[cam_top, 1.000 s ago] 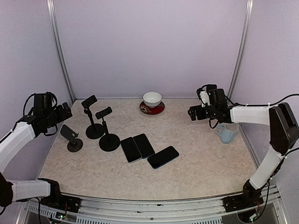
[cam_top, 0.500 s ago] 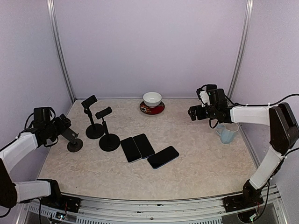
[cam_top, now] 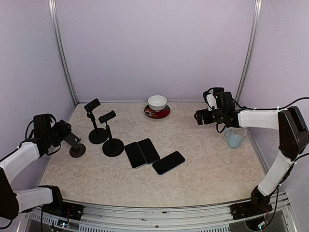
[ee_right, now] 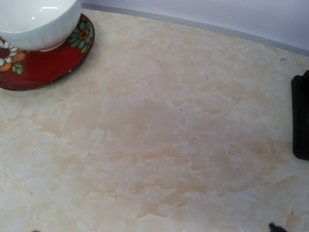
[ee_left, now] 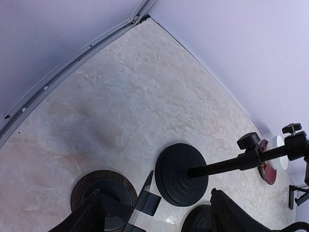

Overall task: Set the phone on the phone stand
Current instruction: Pick up the phone stand from the corner of the board.

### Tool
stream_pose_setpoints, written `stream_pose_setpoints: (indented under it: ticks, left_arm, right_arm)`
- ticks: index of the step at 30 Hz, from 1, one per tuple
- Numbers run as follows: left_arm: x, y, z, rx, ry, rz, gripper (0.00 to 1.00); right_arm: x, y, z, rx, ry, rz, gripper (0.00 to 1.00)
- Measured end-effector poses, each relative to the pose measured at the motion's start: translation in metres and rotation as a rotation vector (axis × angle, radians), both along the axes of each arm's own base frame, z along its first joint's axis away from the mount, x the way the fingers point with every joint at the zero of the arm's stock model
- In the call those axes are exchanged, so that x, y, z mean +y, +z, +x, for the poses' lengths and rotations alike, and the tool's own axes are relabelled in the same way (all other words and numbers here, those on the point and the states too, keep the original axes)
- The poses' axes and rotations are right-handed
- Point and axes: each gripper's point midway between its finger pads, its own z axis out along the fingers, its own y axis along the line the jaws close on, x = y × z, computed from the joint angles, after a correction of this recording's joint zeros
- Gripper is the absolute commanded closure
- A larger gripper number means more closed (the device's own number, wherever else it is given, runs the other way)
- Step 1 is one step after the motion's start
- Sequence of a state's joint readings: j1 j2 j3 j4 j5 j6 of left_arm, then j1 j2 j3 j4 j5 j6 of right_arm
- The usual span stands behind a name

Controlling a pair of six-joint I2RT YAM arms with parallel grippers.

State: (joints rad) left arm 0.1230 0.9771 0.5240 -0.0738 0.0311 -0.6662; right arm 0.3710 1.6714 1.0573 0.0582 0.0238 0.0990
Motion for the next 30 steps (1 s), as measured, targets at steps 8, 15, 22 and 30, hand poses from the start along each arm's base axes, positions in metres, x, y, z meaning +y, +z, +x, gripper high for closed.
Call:
stream_pose_setpoints:
  ticks: [8, 15, 22, 30]
  left_arm:
    - [-0.003, -0.006, -0.001, 0.002, -0.005, -0.019, 0.39]
    - [-0.003, -0.013, -0.004, 0.013, 0.0, -0.027, 0.57]
    - [-0.003, -0.02, -0.007, 0.019, 0.008, -0.041, 0.66]
    - [-0.003, -0.022, -0.006, 0.025, 0.008, -0.043, 0.74]
  right_arm:
    - [0.0, -0.006, 0.0, 0.011, 0.0, -0.005, 0.0]
    - [-0.003, -0.011, 0.001, 0.019, -0.007, -0.029, 0.0]
    - [-0.005, -0.014, -0.007, 0.038, -0.001, -0.042, 0.0]
    - [-0.007, 0.0, -0.014, 0.02, 0.006, -0.029, 0.0]
